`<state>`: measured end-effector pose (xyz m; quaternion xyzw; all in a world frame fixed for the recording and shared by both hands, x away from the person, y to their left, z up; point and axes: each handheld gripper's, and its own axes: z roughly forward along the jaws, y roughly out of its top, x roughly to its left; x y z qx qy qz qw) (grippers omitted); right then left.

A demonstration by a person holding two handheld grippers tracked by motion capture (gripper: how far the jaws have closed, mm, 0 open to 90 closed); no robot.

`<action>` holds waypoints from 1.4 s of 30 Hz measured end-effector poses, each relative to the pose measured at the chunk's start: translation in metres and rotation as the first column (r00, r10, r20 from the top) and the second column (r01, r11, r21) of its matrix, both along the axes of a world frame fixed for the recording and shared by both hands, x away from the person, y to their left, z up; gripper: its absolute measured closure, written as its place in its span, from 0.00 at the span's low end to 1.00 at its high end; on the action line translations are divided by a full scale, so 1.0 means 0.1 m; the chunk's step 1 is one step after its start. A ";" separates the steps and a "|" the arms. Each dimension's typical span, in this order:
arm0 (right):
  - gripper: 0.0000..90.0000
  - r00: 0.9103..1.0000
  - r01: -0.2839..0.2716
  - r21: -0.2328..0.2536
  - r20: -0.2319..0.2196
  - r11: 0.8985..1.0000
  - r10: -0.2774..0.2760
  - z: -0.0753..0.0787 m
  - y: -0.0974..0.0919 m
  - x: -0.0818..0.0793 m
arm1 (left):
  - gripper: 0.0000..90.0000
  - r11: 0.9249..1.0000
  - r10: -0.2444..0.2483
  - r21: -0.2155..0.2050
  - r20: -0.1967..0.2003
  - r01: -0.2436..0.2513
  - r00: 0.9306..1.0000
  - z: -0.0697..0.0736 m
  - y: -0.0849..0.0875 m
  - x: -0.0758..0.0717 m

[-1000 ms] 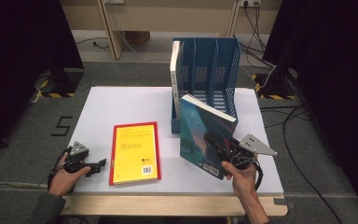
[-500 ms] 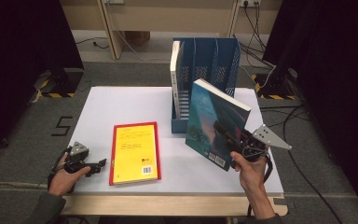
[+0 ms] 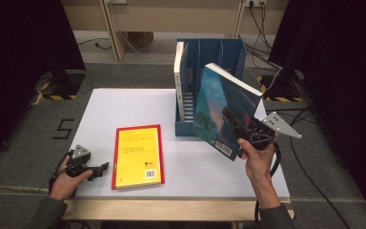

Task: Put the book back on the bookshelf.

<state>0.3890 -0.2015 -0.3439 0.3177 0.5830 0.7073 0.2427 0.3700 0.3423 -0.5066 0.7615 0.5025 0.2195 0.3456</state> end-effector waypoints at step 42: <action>0.83 0.959 0.284 -0.061 0.014 0.957 -0.284 0.04 0.24 1.18 | 0.14 1.000 0.000 0.000 -0.001 0.000 1.000 0.00 0.00 0.00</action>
